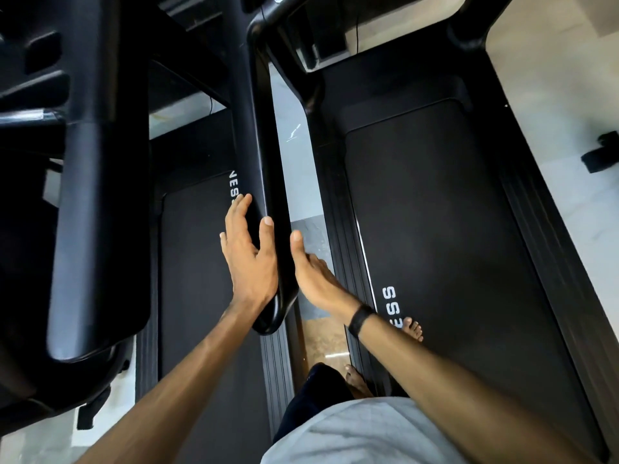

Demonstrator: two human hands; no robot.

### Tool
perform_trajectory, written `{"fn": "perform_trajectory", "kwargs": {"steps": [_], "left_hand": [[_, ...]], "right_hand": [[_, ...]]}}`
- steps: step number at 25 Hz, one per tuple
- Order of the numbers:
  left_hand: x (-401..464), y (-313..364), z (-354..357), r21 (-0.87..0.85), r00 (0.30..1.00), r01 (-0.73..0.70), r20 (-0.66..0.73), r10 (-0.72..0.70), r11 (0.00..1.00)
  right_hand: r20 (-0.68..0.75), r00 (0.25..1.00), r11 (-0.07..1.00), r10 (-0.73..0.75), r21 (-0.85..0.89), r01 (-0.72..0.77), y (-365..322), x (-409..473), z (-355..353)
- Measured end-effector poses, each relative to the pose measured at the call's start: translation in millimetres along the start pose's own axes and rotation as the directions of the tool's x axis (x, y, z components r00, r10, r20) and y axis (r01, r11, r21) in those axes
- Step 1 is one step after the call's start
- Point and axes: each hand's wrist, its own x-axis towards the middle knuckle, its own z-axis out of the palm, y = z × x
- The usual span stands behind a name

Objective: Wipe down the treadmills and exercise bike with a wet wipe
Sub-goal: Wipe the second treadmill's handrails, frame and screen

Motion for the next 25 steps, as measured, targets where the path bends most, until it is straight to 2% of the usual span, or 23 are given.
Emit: {"fn": "perform_trajectory", "kwargs": {"steps": [2, 4, 5, 6, 8, 9, 10, 11, 14, 16, 19, 22, 24, 25], "left_hand": [[0, -1, 0, 0.006, 1.000, 0.012, 0.007, -0.012, 1.000], [1, -2, 0, -0.006, 1.000, 0.011, 0.005, -0.011, 1.000], [2, -1, -1, -0.008, 1.000, 0.014, -0.001, -0.014, 1.000], [2, 1, -1, -0.002, 1.000, 0.018, -0.008, -0.018, 1.000], [0, 5, -1, 0.029, 1.000, 0.024, -0.016, -0.024, 0.999], [-1, 6, -1, 0.041, 1.000, 0.022, -0.016, -0.021, 0.999], [-1, 6, 0, 0.046, 1.000, 0.020, -0.014, -0.020, 0.999], [-1, 5, 0, 0.039, 1.000, 0.021, -0.008, -0.021, 0.999], [1, 0, 0, 0.027, 1.000, 0.020, -0.001, -0.020, 0.999], [4, -1, -1, 0.058, 1.000, -0.014, -0.013, 0.014, 0.998], [9, 4, -1, 0.136, 0.996, -0.089, -0.018, 0.093, 0.987], [32, 17, -1, 0.109, 0.995, -0.005, -0.099, 0.016, 0.994], [66, 25, 2, 0.044, 0.988, 0.035, -0.151, -0.028, 0.998], [84, 28, 5, 0.043, 0.989, 0.016, -0.146, -0.009, 0.999]], "right_hand": [[0.012, 0.998, 0.995, -0.063, -0.072, 0.064, -4, -23, 1], [-0.062, 0.978, 0.980, -0.197, -0.041, 0.195, -20, -23, 5], [-0.085, 0.973, 0.976, -0.217, -0.028, 0.215, -28, -12, 6], [-0.091, 0.975, 0.980, -0.201, -0.005, 0.201, -35, 0, 5], [-0.060, 0.996, 0.997, -0.073, 0.006, 0.073, -35, 13, -5], [-0.023, 1.000, 0.999, -0.003, -0.038, 0.002, -36, 12, -11], [0.013, 1.000, 0.995, 0.010, -0.096, -0.009, -37, 6, -15], [0.026, 1.000, 0.993, -0.016, -0.120, 0.019, -39, -2, -18], [-0.039, 0.984, 0.985, -0.173, -0.031, 0.171, -46, -6, -14], [-0.037, 0.989, 0.989, -0.143, 0.023, 0.143, -47, 11, -11], [0.040, 0.999, 0.999, -0.004, -0.048, 0.006, -39, 14, -21], [-0.027, 0.993, 0.992, -0.119, -0.056, 0.117, -45, 1, -24], [-0.046, 0.976, 0.976, -0.214, 0.014, 0.215, -49, 10, -17], [-0.028, 0.977, 0.975, -0.212, 0.056, 0.214, -44, 17, -14]]}}
